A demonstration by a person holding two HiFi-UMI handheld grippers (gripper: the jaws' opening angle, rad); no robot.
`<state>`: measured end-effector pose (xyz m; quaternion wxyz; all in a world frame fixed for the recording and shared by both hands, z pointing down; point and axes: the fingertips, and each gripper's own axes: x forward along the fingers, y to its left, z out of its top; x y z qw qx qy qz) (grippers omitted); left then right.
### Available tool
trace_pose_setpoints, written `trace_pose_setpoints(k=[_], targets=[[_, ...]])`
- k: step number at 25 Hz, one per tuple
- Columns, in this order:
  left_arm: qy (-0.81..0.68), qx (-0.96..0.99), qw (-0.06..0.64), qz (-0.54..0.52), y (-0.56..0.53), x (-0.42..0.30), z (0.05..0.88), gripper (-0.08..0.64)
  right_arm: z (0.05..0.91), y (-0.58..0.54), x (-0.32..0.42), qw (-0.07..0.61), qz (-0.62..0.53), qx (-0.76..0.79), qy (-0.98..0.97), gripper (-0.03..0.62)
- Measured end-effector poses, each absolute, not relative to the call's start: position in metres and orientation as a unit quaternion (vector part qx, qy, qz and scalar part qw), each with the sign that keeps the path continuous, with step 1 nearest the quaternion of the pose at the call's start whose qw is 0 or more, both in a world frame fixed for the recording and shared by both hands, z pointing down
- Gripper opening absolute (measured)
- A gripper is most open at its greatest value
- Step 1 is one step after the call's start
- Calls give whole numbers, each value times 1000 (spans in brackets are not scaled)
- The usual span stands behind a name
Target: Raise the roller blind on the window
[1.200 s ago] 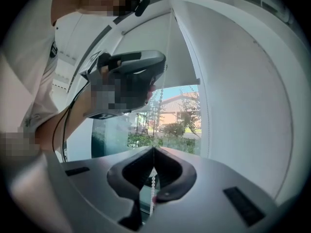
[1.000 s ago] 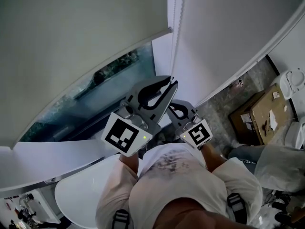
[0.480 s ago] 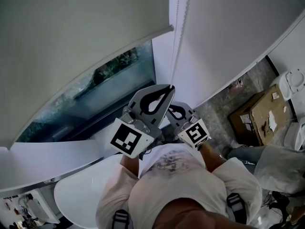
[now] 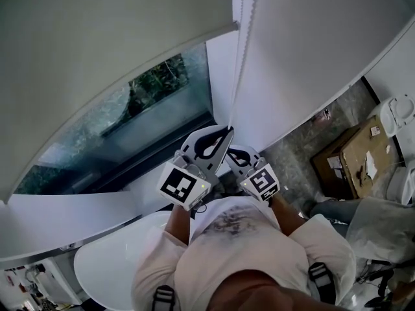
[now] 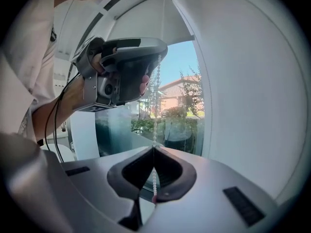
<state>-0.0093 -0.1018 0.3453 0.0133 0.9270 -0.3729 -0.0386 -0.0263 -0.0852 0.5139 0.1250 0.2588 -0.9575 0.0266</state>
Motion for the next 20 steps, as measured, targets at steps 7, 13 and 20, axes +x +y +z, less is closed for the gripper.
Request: trace_pose_setpoints(k=[7, 13, 20], targets=[[-366, 929, 24, -38, -102, -11, 368, 5, 536, -86, -28, 147, 40, 259, -954, 61], [-366, 930, 28, -34, -99, -9, 388, 5, 555, -82, -24, 160, 51, 259, -951, 61], [-363, 930, 42, -29, -96, -7, 408, 5, 575, -80, -23, 177, 61, 256, -949, 61]])
